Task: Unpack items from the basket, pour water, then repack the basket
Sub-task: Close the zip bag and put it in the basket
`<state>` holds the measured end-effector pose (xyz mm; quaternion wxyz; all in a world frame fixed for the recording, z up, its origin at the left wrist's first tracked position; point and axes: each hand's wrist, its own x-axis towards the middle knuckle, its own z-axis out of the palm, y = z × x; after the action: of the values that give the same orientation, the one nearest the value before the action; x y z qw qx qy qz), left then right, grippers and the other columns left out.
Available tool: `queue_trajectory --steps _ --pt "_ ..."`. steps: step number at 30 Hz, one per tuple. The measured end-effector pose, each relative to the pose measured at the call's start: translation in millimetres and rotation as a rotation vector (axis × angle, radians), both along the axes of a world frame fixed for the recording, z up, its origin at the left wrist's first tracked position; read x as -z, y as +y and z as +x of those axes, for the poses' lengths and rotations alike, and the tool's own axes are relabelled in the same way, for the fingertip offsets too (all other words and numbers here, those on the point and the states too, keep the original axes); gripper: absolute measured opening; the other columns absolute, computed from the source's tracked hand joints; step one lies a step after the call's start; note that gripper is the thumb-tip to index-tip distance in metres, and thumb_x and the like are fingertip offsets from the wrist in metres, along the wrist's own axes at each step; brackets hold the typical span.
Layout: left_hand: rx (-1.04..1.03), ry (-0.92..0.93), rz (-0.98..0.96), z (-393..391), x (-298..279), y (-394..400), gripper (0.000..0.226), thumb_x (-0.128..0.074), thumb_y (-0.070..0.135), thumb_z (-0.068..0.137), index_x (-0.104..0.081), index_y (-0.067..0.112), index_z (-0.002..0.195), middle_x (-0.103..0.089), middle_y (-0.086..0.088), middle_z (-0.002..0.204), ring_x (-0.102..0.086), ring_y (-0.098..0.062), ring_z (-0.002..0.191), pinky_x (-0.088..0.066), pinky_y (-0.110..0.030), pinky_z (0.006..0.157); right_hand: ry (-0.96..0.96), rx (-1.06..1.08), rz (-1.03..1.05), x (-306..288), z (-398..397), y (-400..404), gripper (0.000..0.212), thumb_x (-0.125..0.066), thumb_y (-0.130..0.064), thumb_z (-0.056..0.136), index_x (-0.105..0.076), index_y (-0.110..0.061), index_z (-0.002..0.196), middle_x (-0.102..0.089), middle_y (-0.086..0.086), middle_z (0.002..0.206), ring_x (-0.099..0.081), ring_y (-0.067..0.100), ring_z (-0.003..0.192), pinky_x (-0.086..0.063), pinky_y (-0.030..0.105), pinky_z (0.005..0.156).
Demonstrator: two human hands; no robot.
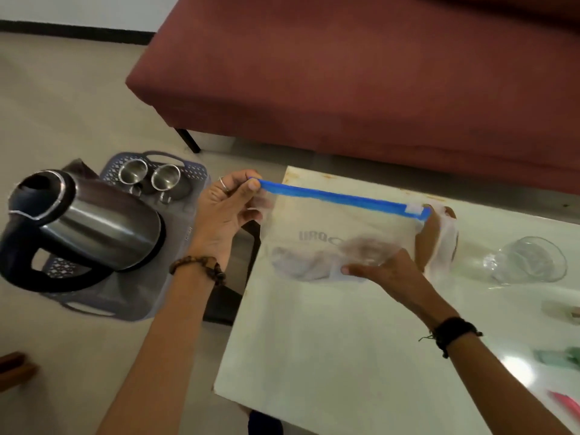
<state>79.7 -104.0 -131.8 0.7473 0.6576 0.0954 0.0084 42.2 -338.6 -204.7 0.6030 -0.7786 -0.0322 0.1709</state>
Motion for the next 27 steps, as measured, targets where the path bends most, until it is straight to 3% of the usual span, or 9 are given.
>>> queue_trajectory --steps 4,7,10,15,18,20,22,24,27 --pt "-0.209 0.021 -0.071 15 9 38 0.005 -0.058 0.02 0.084 -0.058 0.023 0.088 -0.069 0.009 0.083 -0.063 -0.003 0.078 -0.054 -0.023 0.071 -0.08 0.033 -0.023 3 27 49 0.01 -0.069 -0.014 0.08 -0.07 -0.023 0.078 -0.074 -0.011 0.079 -0.067 0.0 0.076 -0.047 0.009 0.068" --pt "-0.416 0.13 -0.04 9 20 64 0.033 -0.06 0.019 0.085 -0.048 0.024 0.115 -0.052 -0.003 0.125 -0.052 -0.012 0.113 -0.047 -0.031 0.09 -0.15 0.072 -0.014 -5 46 94 0.009 -0.068 -0.012 0.08 -0.069 -0.021 0.078 -0.074 -0.011 0.077 -0.068 0.003 0.076 -0.049 0.012 0.069" --pt "-0.424 0.156 0.014 -5 29 80 0.041 -0.06 0.013 0.085 -0.044 0.033 0.117 -0.043 0.001 0.128 -0.044 -0.015 0.124 -0.04 -0.038 0.105 -0.194 0.085 0.003 -17 69 147 0.017 -0.067 -0.011 0.082 -0.067 -0.027 0.079 -0.072 -0.017 0.074 -0.065 0.001 0.074 -0.047 0.009 0.067" --pt "-0.31 0.002 0.063 -2 40 117 0.046 -0.053 0.013 0.09 -0.041 0.039 0.126 -0.041 0.009 0.137 -0.043 0.005 0.122 -0.042 -0.007 0.091 -0.413 0.051 -0.161 -28 107 242 0.016 -0.064 -0.019 0.084 -0.071 -0.024 0.098 -0.072 -0.003 0.09 -0.062 0.003 0.077 -0.048 0.009 0.065" --pt "-0.289 -0.017 0.155 12 45 141 0.049 -0.047 0.008 0.093 -0.037 0.042 0.128 -0.033 0.006 0.145 -0.033 -0.007 0.133 -0.038 -0.025 0.106 -0.504 -0.04 -0.235 -20 122 286 0.018 -0.06 -0.021 0.087 -0.072 -0.019 0.101 -0.075 0.006 0.093 -0.067 0.016 0.075 -0.054 0.027 0.068" --pt "-0.277 0.054 0.366 23 51 157 0.057 -0.042 -0.001 0.091 -0.029 0.032 0.136 -0.027 0.002 0.148 -0.027 -0.01 0.136 -0.031 -0.034 0.112 -0.515 -0.1 -0.286 -5 129 308 0.019 -0.056 -0.021 0.09 -0.071 -0.019 0.102 -0.074 0.011 0.091 -0.068 0.026 0.074 -0.055 0.042 0.067" --pt "-0.147 0.171 0.824 35 62 171 0.065 -0.041 -0.003 0.089 -0.012 0.016 0.144 -0.016 -0.01 0.153 -0.016 -0.021 0.141 -0.02 -0.037 0.116 -0.488 -0.135 -0.296 10 135 323 0.019 -0.055 -0.019 0.092 -0.07 -0.016 0.102 -0.074 0.013 0.092 -0.067 0.026 0.076 -0.052 0.046 0.066" --pt "0.063 0.321 1.336 41 73 181 0.066 -0.04 0.009 0.092 0.001 0.001 0.143 -0.004 -0.02 0.154 0.0 -0.03 0.143 -0.002 -0.039 0.119 -0.414 -0.147 -0.218 20 141 331 0.018 -0.056 -0.018 0.092 -0.069 -0.013 0.102 -0.072 0.008 0.098 -0.063 0.009 0.084 -0.05 0.043 0.073" --pt "0.378 0.559 1.809 54 74 184 0.054 -0.033 0.026 0.096 -0.021 -0.005 0.138 -0.023 -0.024 0.149 -0.007 -0.04 0.141 0.012 -0.054 0.109 -0.314 -0.207 -0.129 27 152 340 0.017 -0.058 -0.017 0.09 -0.068 -0.016 0.103 -0.066 -0.006 0.104 -0.059 -0.004 0.096 -0.051 0.037 0.086"
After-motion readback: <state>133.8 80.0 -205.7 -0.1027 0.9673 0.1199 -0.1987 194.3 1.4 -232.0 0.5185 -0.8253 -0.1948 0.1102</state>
